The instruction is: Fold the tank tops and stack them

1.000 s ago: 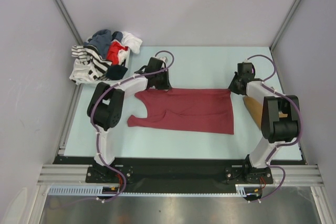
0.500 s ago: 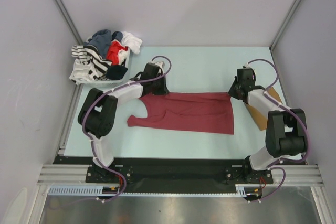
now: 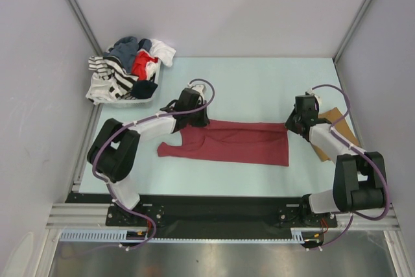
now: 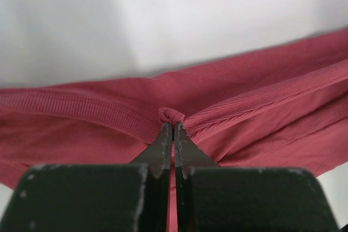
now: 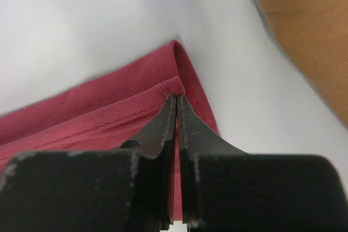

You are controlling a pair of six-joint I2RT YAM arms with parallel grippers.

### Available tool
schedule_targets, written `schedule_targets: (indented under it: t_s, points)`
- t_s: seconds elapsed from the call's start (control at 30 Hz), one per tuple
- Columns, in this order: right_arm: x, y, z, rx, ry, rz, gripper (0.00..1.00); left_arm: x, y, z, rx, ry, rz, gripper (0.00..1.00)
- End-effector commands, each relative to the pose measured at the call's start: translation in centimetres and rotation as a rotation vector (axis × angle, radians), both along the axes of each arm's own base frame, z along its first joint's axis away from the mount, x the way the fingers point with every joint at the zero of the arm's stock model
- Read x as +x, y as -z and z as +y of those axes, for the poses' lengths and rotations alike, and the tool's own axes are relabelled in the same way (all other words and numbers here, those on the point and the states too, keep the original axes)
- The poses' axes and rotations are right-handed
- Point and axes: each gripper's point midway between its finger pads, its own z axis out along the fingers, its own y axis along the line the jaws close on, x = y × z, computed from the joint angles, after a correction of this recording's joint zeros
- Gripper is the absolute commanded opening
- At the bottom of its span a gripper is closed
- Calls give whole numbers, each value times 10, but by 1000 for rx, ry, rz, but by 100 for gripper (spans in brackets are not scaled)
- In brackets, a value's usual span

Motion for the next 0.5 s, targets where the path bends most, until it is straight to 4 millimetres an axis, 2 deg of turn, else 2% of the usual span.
schedule_targets:
  t_s: [0.0, 0.43, 0.47]
  points:
    - [-3, -5, -8, -13, 48, -33, 2, 0, -22, 3, -11, -28, -89, 0]
    - [-18, 4, -5, 13, 45, -28, 5, -17, -15, 10, 8, -32, -89, 0]
    - [-19, 6, -4, 14, 45, -22, 5, -15, -17, 15, 23, -53, -100, 0]
